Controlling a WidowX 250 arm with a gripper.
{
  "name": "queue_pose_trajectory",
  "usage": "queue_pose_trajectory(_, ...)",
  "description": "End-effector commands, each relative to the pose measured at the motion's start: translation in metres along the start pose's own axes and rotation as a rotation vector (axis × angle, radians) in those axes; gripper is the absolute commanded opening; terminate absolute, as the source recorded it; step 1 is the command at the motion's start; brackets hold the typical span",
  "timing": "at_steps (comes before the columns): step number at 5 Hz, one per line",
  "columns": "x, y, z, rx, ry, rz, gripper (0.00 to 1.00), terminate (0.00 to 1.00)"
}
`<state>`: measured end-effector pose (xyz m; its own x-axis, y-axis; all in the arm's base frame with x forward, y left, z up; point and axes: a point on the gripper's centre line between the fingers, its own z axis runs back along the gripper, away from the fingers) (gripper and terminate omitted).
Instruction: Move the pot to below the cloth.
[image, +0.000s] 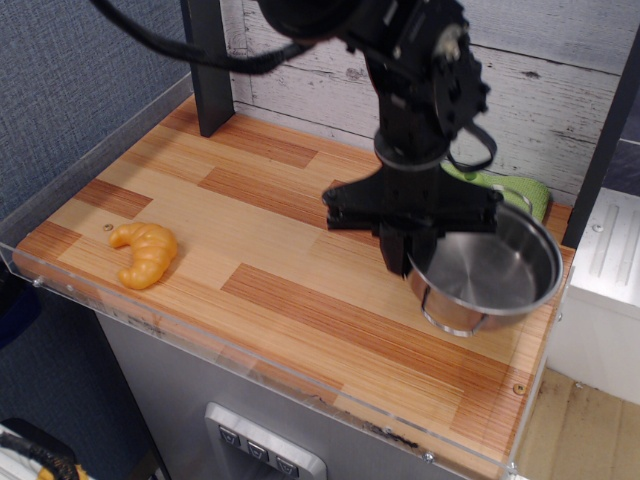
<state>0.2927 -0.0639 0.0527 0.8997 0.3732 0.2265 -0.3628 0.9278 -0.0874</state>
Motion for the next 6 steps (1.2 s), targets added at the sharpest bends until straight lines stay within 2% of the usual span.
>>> queue_pose_trajectory(1, -0.014, 0.016, -0.002, 0.011, -0.001, -0.002, 0.00, 0.00)
queue_pose_trajectory(5, -0.021, 0.023, -0.029, 0.000, 0.068, -0.038, 0.00, 0.00)
queue_pose_trajectory(6, -0.024, 0.023, -0.029, -0.005, 0.109, -0.017, 1.00, 0.00)
